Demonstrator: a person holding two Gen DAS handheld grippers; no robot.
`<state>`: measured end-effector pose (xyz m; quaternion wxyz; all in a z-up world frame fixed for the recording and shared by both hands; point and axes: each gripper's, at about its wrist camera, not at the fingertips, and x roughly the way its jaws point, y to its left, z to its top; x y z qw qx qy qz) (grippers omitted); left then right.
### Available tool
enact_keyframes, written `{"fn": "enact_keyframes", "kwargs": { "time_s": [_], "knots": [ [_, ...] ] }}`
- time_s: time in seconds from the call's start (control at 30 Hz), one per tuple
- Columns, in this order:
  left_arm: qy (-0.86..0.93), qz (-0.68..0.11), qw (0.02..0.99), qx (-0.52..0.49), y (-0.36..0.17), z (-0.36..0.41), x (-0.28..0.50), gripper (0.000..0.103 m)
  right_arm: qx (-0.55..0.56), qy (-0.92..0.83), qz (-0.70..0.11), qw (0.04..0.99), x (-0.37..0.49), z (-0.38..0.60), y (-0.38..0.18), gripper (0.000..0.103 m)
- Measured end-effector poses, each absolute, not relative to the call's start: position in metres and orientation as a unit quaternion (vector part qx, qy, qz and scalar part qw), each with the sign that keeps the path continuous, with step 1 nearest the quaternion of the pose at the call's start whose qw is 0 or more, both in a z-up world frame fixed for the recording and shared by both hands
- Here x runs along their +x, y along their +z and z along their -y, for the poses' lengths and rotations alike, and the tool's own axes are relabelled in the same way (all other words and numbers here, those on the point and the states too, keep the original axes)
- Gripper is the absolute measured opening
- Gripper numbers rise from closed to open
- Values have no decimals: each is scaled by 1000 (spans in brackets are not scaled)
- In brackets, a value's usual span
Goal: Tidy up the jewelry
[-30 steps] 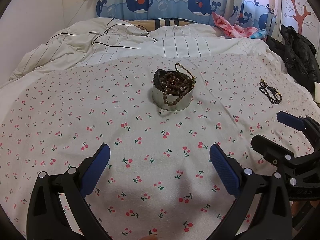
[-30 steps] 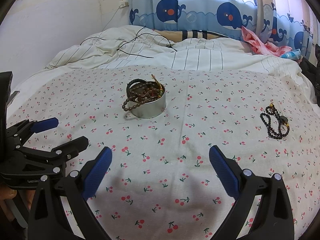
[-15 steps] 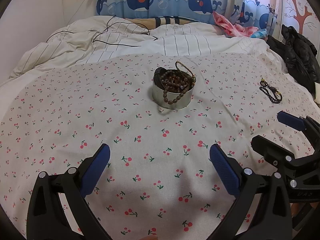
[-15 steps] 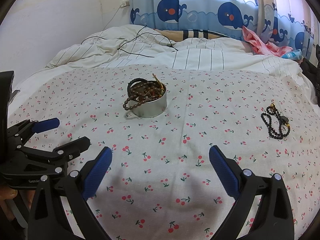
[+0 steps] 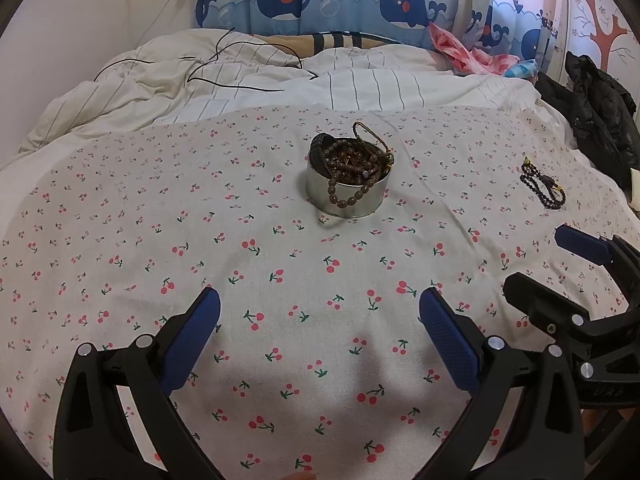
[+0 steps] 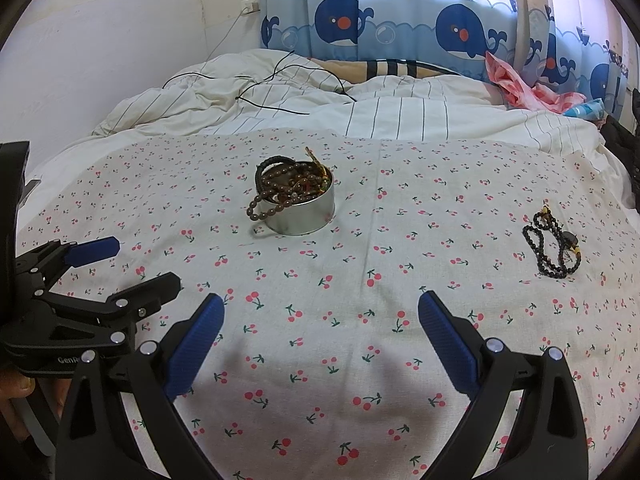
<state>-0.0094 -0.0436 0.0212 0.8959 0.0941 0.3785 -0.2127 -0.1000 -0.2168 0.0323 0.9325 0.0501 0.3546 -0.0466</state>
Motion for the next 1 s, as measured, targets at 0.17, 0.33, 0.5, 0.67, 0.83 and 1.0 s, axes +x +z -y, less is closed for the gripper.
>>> {"fn": "enact_keyframes", "kwargs": {
  "time_s": [0.17,0.33,0.5,0.67,0.83,1.0],
  "knots": [
    [-211,-376,897,95,23,45,-10,96,50,-45,-354,933,-101,217,32,94],
    [-208,-375,898,100,25,46,-11,96,50,-45,-353,933,-101,216,33,94],
    [-208,-372,899,103,25,46,-12,96,50,-45,-354,933,-101,217,32,94],
    [-204,-368,901,104,27,46,-12,96,50,-45,-353,933,-100,216,32,94],
    [-201,-366,902,110,27,48,-14,96,50,-44,-354,933,-100,217,33,94],
    [-204,-375,899,100,26,47,-12,96,50,-45,-353,933,-100,217,33,94]
  ]
}}
